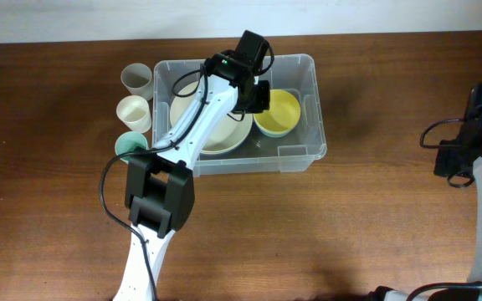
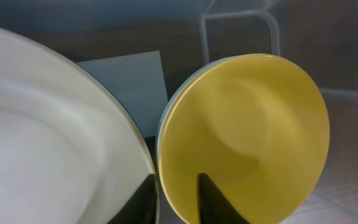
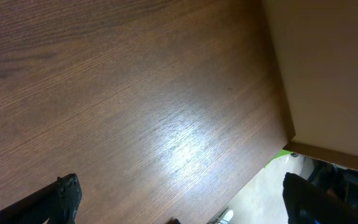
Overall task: Pack container
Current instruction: 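Release the yellow bowl and retract the left gripper left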
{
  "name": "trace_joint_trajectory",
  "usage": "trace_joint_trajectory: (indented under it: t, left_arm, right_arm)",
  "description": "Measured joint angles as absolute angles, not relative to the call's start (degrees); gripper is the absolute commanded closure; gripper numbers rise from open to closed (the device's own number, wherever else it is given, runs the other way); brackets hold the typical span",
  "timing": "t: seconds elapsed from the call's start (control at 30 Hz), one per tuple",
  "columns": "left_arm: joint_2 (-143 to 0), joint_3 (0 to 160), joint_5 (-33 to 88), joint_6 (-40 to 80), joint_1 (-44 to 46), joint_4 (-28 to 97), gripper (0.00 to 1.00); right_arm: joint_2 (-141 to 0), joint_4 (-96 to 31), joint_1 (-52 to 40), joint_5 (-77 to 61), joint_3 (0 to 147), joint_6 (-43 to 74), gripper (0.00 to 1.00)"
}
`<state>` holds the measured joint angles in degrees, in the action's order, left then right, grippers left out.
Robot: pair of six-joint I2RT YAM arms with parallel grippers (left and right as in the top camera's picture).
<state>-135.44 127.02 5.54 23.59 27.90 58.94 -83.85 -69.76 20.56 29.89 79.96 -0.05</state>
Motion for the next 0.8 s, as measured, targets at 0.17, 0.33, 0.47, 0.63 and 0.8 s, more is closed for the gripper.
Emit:
trace_joint_trajectory:
  t: [0.17, 0.33, 0.47, 0.63, 0.8]
  left_arm:
    - [-135.4, 131.1, 5.5, 20.9, 27.2, 60.7, 0.36]
    - [-133.4, 138.9, 3.2, 19.4, 23.8, 64.0, 0.31]
    - [-128.0, 142.5, -0.7, 19.2, 18.6, 68.0, 0.31]
    - [-120.3, 144.1, -4.4, 19.0, 9.3, 74.3, 0.24]
    - [-118.1, 144.4, -5.7, 18.9, 0.0, 80.4, 0.20]
  right_arm:
    - [-83.9, -69.8, 20.6, 29.9, 80.0, 0.0, 0.01]
    - [-83.9, -69.8, 20.6, 29.9, 80.0, 0.0, 0.01]
    - [-83.9, -69.8, 20.6, 29.9, 80.0, -0.1, 0.01]
    - [-83.9, -69.8, 20.6, 29.9, 80.0, -0.1, 0.01]
    - [-83.9, -69.8, 20.6, 29.9, 80.0, 0.0, 0.01]
